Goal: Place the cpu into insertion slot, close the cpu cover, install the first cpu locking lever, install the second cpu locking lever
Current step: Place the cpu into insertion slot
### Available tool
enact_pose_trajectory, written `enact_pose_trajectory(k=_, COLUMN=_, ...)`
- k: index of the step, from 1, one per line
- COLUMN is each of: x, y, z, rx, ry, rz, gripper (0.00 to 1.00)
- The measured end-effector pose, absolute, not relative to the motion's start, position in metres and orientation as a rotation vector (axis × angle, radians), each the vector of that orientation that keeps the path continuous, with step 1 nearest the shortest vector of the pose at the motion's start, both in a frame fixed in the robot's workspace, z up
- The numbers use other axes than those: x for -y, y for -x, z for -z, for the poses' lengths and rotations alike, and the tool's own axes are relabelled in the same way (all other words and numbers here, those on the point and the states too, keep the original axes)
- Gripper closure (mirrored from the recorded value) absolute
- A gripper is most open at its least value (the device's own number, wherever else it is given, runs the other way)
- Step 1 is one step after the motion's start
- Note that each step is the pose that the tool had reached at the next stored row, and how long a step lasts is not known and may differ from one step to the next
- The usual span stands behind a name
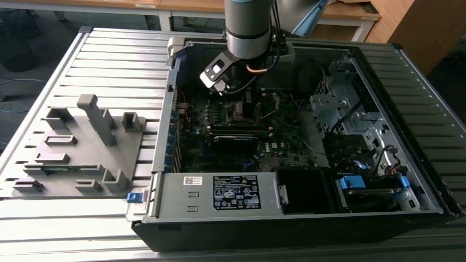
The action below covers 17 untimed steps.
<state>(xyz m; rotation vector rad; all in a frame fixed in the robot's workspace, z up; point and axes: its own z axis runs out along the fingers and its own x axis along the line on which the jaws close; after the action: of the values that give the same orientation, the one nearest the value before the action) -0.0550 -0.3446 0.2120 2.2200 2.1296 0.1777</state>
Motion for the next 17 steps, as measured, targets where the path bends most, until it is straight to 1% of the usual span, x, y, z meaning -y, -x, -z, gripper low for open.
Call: enact_pose_trajectory(k=17, x=0.3446, y=0.0560, z=-0.2040, rx=-2.170, ry=-2.187, rz=-0.184, gripper=0.46)
